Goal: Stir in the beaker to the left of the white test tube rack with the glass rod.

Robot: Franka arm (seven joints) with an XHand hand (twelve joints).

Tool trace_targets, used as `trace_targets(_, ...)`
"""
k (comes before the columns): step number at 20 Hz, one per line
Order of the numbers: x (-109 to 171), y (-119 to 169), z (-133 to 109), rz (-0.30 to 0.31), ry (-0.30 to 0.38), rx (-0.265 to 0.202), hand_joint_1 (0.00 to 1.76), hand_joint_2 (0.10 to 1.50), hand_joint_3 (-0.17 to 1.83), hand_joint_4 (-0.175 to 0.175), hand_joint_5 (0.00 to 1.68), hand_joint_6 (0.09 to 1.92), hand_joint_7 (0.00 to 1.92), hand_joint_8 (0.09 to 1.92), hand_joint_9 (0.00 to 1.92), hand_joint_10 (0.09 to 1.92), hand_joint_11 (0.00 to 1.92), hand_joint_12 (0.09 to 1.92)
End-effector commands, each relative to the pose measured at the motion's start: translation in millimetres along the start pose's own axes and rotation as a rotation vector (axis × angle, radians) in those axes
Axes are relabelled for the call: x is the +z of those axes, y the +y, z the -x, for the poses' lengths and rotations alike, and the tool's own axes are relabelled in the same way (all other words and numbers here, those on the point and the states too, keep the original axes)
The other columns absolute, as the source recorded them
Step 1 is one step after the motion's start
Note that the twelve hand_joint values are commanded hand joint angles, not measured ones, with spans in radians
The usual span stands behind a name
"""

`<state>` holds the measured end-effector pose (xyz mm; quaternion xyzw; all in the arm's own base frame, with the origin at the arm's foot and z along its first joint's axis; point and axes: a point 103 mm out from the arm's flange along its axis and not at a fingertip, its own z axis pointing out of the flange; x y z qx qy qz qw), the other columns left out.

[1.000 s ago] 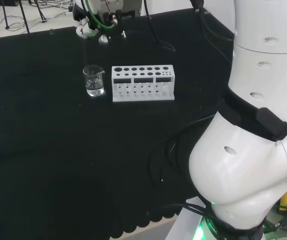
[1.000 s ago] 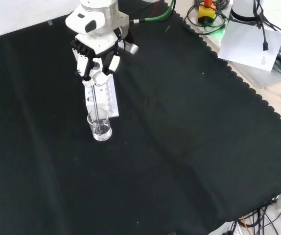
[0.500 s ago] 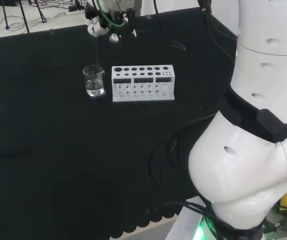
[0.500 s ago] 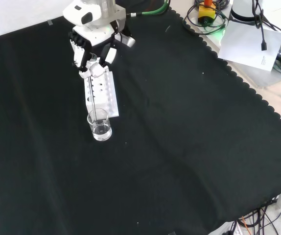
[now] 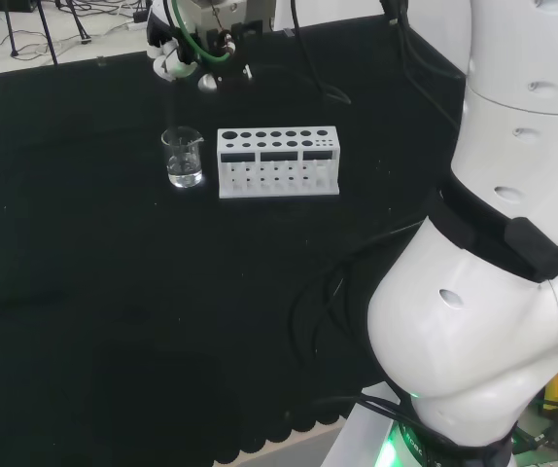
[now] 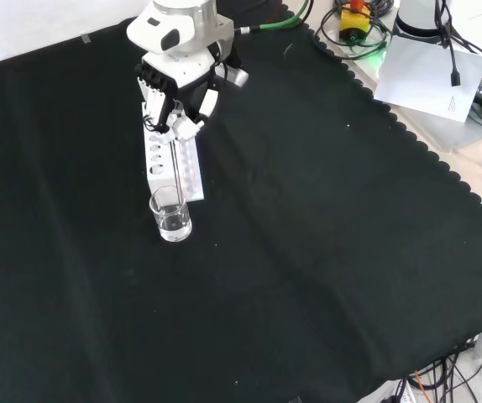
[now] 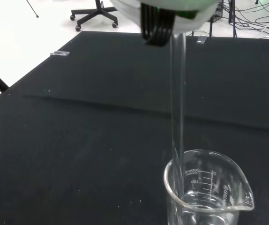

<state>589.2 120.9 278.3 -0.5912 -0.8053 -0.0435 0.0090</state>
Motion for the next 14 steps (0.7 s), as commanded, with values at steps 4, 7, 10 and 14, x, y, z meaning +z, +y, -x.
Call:
trace_targets(4, 5, 23, 5, 0.009, -0.007, 0.002, 1.3, 0.79, 0.54, -0.175, 1.08, 0.67, 1.17, 1.1, 1.72, 0.86, 1.71, 0.77)
trace_targets(7, 3, 23, 16, 0.015, -0.006, 0.015, 1.3, 0.79, 0.54, -0.175, 1.08, 0.67, 1.17, 1.1, 1.72, 0.86, 1.71, 0.77)
trace_targets(10, 1, 21, 20, 0.018, -0.012, 0.016, 1.3, 0.79, 0.54, -0.175, 1.08, 0.67, 1.17, 1.1, 1.72, 0.86, 1.71, 0.77)
trace_targets(14, -6, 14, 24, 0.028, -0.019, 0.016, 1.3, 0.79, 0.54, -0.175, 1.08, 0.67, 1.17, 1.1, 1.72, 0.86, 1.71, 0.77)
